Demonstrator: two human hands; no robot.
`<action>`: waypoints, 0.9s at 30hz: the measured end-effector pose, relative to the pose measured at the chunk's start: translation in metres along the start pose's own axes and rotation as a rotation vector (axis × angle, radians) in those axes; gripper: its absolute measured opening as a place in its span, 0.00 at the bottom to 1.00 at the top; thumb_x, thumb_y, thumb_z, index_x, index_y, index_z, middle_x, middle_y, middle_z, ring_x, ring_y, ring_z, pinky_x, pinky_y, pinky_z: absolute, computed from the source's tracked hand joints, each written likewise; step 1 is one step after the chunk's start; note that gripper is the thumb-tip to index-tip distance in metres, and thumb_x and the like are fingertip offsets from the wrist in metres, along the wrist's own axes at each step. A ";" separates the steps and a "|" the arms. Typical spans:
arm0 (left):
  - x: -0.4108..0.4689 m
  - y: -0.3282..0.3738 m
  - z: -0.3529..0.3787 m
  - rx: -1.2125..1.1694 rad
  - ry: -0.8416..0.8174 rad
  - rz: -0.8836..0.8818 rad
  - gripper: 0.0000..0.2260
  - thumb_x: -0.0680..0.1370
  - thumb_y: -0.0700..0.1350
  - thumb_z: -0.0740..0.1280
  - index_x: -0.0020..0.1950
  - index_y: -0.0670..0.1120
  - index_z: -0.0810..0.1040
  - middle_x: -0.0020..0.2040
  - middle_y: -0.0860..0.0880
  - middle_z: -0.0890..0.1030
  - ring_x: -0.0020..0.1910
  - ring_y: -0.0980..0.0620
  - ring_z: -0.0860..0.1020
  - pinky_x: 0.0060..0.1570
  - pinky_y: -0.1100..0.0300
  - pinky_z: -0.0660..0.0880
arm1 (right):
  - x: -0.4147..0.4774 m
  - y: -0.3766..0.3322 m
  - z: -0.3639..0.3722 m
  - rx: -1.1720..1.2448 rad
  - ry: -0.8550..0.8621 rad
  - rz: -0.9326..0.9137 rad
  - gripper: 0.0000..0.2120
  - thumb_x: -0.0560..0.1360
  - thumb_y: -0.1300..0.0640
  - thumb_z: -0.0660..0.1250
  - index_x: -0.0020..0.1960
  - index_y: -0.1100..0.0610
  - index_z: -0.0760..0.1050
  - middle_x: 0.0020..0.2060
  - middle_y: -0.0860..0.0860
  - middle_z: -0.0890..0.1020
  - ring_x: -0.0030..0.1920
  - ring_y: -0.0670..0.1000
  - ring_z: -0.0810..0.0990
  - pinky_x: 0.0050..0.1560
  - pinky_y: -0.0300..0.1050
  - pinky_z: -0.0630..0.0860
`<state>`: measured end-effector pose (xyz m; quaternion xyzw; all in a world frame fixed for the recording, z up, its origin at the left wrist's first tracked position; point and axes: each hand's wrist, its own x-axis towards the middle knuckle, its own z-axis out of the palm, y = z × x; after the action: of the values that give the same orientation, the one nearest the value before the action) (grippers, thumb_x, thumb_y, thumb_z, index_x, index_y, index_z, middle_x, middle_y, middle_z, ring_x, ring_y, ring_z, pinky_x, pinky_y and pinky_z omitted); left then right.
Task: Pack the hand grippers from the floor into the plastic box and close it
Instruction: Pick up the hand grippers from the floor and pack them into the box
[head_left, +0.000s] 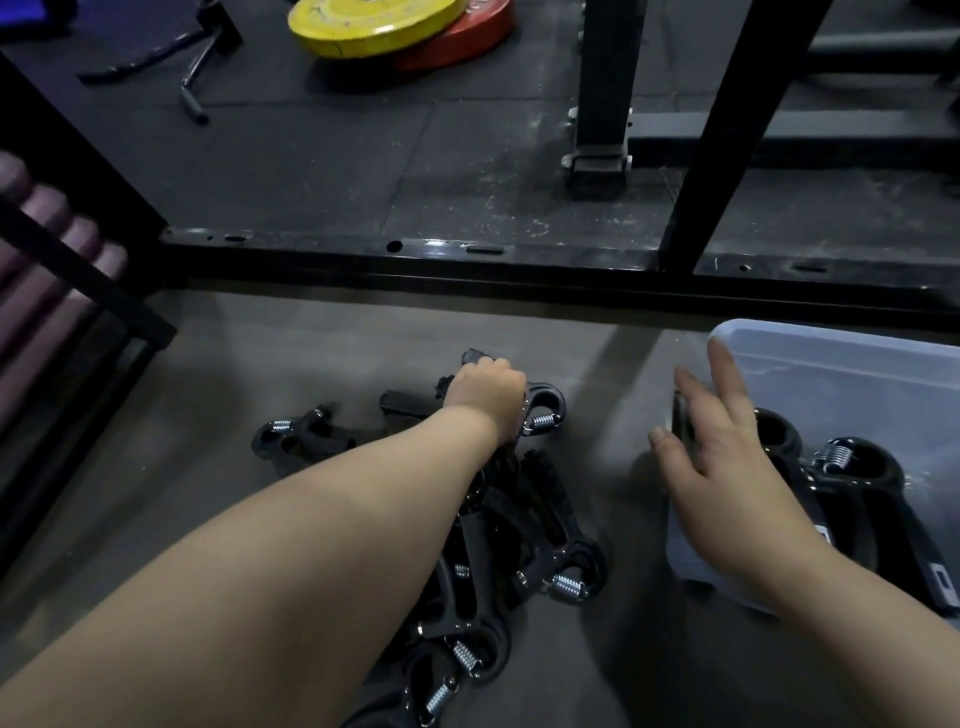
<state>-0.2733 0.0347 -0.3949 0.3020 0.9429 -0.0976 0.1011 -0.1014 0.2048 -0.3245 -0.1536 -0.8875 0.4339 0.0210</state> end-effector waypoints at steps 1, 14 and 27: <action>-0.001 -0.001 0.000 0.021 0.039 0.041 0.12 0.78 0.42 0.62 0.62 0.46 0.75 0.60 0.45 0.75 0.61 0.43 0.72 0.58 0.53 0.68 | 0.000 0.000 0.000 0.003 0.000 0.001 0.27 0.81 0.53 0.59 0.79 0.51 0.56 0.72 0.26 0.36 0.73 0.34 0.53 0.66 0.39 0.58; -0.037 0.034 -0.030 -0.971 0.389 -0.323 0.10 0.83 0.48 0.57 0.59 0.46 0.73 0.53 0.47 0.72 0.49 0.47 0.73 0.50 0.56 0.68 | -0.001 -0.001 -0.002 -0.009 -0.002 -0.004 0.27 0.81 0.52 0.59 0.78 0.51 0.56 0.72 0.26 0.36 0.75 0.38 0.53 0.71 0.43 0.58; -0.073 0.045 -0.089 -2.228 -0.045 -0.272 0.20 0.84 0.52 0.56 0.66 0.39 0.75 0.55 0.44 0.83 0.51 0.46 0.83 0.53 0.50 0.79 | -0.003 -0.004 -0.005 -0.019 -0.001 -0.007 0.27 0.82 0.50 0.56 0.79 0.51 0.55 0.74 0.28 0.37 0.76 0.39 0.52 0.69 0.41 0.58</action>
<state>-0.2003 0.0519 -0.2971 -0.0642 0.5269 0.7847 0.3201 -0.0990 0.2054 -0.3177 -0.1504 -0.8921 0.4255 0.0208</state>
